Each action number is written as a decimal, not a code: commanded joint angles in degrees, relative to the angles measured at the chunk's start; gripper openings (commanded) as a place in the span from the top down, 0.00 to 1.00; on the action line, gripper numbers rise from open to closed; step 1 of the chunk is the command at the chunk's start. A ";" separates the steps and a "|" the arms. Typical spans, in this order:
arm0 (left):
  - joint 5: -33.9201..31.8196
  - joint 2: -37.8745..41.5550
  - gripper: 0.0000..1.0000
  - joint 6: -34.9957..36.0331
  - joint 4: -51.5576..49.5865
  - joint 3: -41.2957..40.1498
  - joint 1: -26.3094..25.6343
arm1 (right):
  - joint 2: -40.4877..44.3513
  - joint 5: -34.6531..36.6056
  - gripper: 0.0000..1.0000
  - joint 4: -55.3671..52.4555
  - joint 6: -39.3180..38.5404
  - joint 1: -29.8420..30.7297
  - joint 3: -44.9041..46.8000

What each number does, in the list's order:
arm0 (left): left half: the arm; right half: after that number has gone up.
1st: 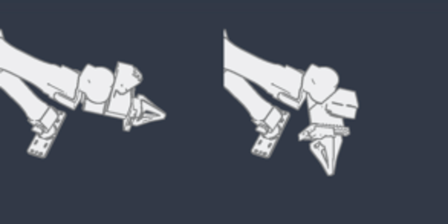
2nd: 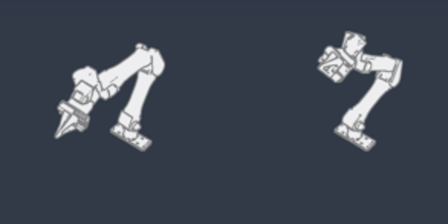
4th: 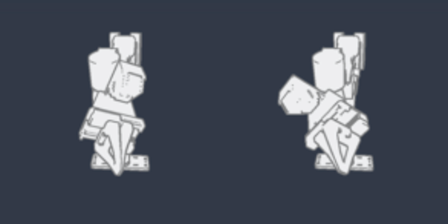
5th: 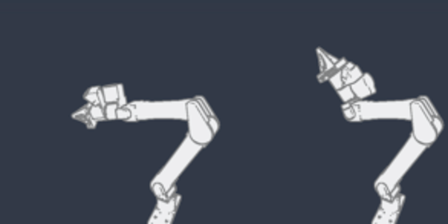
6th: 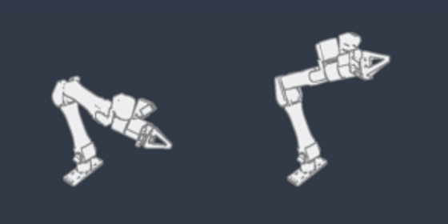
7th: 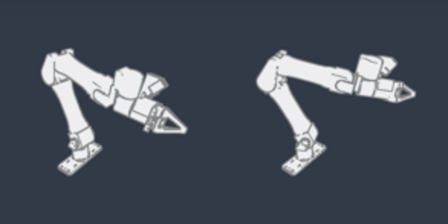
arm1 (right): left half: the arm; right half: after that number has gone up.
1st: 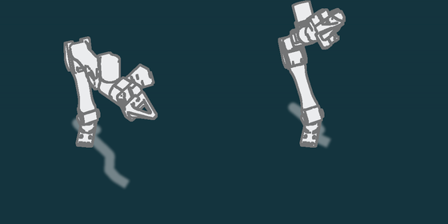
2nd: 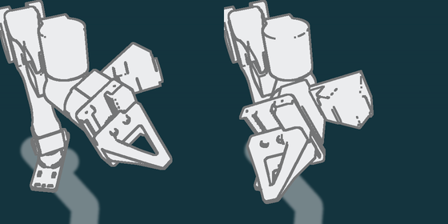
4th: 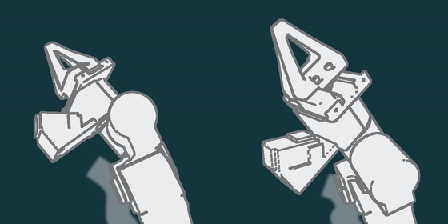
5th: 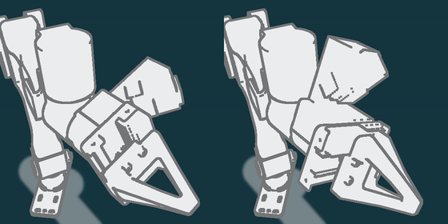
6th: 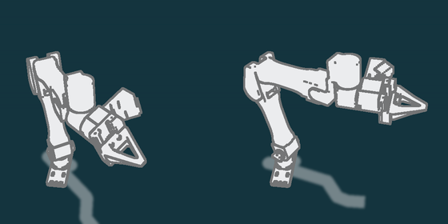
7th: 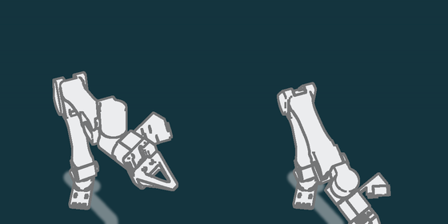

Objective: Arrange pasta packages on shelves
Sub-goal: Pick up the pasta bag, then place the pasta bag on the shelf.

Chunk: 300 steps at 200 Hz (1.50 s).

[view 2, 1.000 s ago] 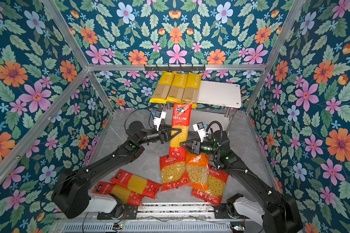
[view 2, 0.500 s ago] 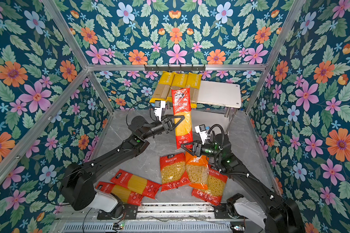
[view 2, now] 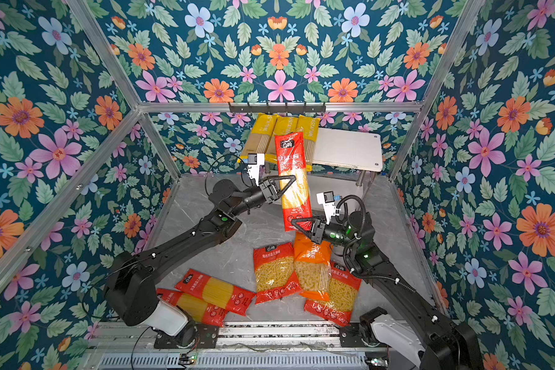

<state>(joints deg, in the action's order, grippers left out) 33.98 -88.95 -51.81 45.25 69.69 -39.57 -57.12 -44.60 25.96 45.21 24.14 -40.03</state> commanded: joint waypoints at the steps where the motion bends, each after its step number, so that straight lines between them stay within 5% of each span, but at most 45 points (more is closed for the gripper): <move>1: -0.13 0.35 0.72 1.82 4.00 1.16 -0.15 | 0.52 1.01 0.96 5.47 2.78 -0.19 -1.52; 47: -0.88 1.32 0.41 4.73 0.16 1.93 -0.07 | -1.31 -2.22 1.00 9.32 9.10 -5.79 -5.94; 78: -1.68 0.28 0.30 5.80 -1.78 3.05 0.86 | -3.78 -3.99 1.00 9.16 12.09 -10.19 -10.98; 121: -2.49 0.05 0.29 4.74 -1.66 1.82 3.83 | -9.19 -4.43 1.00 -1.71 13.80 -16.45 -21.78; 167: -6.99 8.86 0.28 9.55 -5.95 -8.30 5.38 | -17.71 -9.87 1.00 -14.79 19.29 -23.79 -32.91; 230: -11.45 19.16 0.29 14.98 -13.47 -18.29 5.43 | -27.15 -13.57 1.00 -17.66 24.53 -24.14 -39.80; 300: -10.95 18.90 0.29 14.55 -12.74 -18.98 5.38 | -33.99 -13.43 1.00 -16.81 28.53 -24.11 -44.21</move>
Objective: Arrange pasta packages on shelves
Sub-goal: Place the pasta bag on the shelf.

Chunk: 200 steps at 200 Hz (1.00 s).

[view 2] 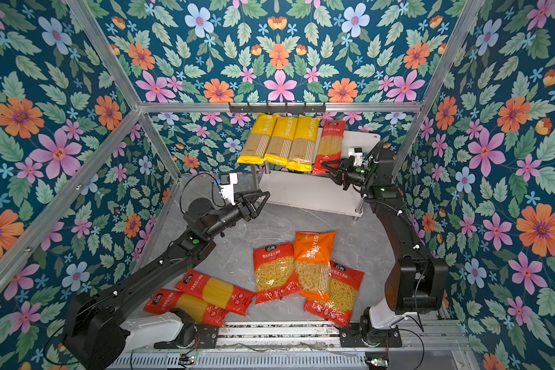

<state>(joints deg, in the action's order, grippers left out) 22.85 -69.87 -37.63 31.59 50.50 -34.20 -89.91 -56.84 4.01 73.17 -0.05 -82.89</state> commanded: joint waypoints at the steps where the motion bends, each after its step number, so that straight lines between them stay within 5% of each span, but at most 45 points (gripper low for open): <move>1: 0.18 -0.18 0.29 0.36 0.92 0.21 0.01 | -1.26 -1.27 1.00 5.13 0.57 0.11 -1.37; 14: 0.31 -0.36 0.29 0.36 0.97 0.30 0.01 | -1.50 -1.73 0.99 4.81 0.59 0.12 -1.31; 49: 0.67 -0.77 0.29 0.37 1.23 0.24 0.01 | 1.18 -1.30 0.64 3.52 -0.70 0.05 1.30; 91: 1.49 -1.15 0.29 0.36 1.45 0.26 0.01 | 5.03 2.17 0.51 -4.28 -5.80 -0.96 3.59; 200: 2.42 -0.89 0.29 -0.52 3.12 -1.25 -0.08 | 5.46 12.27 0.50 -19.62 -17.29 -1.09 -1.94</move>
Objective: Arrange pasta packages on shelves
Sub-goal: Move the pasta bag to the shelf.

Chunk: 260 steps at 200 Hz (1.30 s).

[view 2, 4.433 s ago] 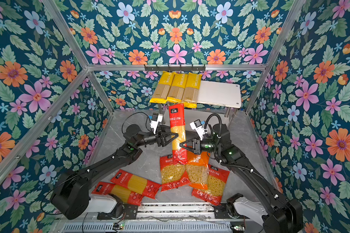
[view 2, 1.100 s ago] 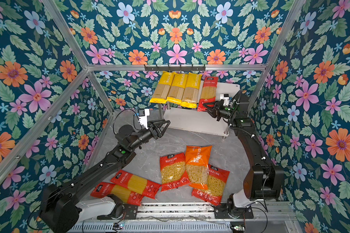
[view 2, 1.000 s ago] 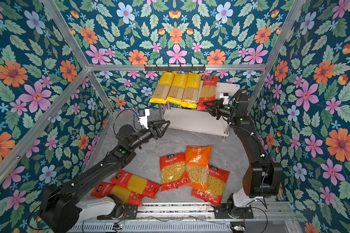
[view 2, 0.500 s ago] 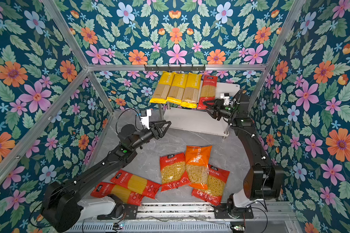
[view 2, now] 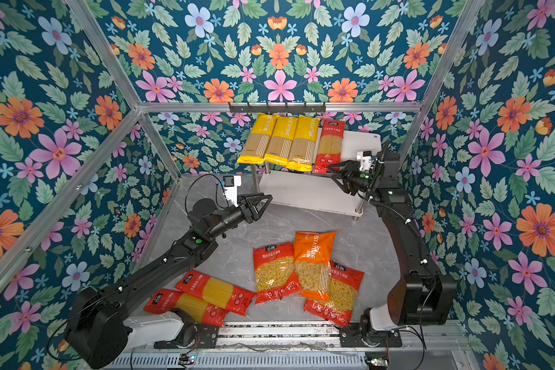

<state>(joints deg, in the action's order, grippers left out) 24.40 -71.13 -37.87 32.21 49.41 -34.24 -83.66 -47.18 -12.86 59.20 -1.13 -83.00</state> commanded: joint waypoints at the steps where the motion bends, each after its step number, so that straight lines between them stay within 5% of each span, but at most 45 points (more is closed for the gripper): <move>1: 0.89 0.38 0.29 -0.28 2.51 -0.17 -0.04 | -0.80 2.66 0.50 -2.76 -3.36 -0.02 -1.91; 96: 1.00 -0.15 0.29 -0.72 3.02 -0.36 -0.21 | -5.10 -2.36 0.90 -2.14 -6.33 1.46 -6.28; 151: 1.17 -0.33 0.29 -0.76 3.07 -0.01 -0.30 | -7.40 -5.36 0.98 -1.20 -5.62 2.32 -7.64; 173: 0.85 0.33 0.29 -0.41 2.48 -0.32 -0.30 | -7.05 -4.57 0.90 -1.22 -5.59 2.27 -7.29; 219: -0.19 2.54 0.29 1.42 -0.68 -1.53 -0.30 | -1.64 -3.12 0.45 -1.61 -6.00 1.93 -3.76; 260: -1.78 5.11 0.29 2.35 -3.16 -3.64 -0.30 | 4.70 -1.84 0.37 -4.39 -7.59 1.13 0.87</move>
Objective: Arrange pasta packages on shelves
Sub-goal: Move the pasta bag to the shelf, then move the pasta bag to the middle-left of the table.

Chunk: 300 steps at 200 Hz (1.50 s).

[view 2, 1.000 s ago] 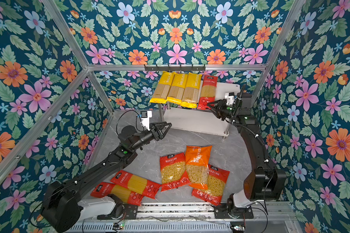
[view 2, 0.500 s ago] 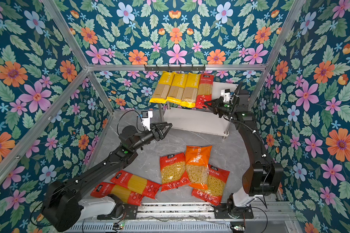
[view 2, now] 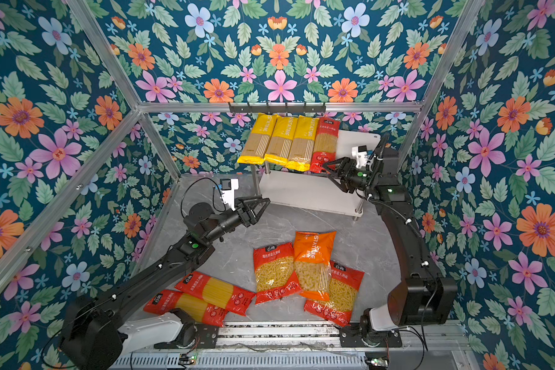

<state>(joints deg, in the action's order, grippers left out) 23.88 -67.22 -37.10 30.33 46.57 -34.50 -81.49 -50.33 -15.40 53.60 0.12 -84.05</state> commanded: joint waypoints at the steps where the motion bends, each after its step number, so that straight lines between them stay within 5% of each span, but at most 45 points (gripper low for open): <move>1: -1.32 1.25 0.29 1.63 -1.39 -0.88 -0.04 | 2.68 1.38 0.37 -1.97 -2.09 -0.12 2.03; 48: -9.42 5.72 0.30 4.81 -13.49 -2.08 0.29 | 11.13 9.16 0.38 -7.42 -7.31 4.76 11.76; 84: -19.93 6.80 0.30 4.51 -27.40 -2.44 0.84 | 13.78 20.00 0.42 -7.10 -11.04 19.87 19.93; 120: -30.34 8.99 0.30 -0.87 -40.38 -6.00 2.33 | 6.41 28.45 0.50 -4.38 -14.87 37.21 23.05; 176: -35.02 16.27 0.28 -6.12 -47.17 -13.72 10.27 | -16.83 30.26 0.51 -8.22 -25.67 56.85 11.94; 202: -38.34 17.42 0.28 -7.07 -49.98 -13.96 12.12 | -26.31 27.54 0.49 -11.98 -28.48 60.24 5.21; 267: -43.57 19.75 0.27 -5.58 -54.53 -10.54 15.48 | -36.85 30.42 0.19 -19.31 -36.76 65.97 -5.63; 300: -44.73 19.92 0.27 -3.97 -55.38 -7.37 16.07 | -42.47 36.14 0.18 -22.37 -38.96 67.97 -10.73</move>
<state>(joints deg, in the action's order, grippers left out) -19.00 -47.59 -42.92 -24.05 37.52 -18.76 -121.54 -19.14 -33.89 17.93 67.18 -92.31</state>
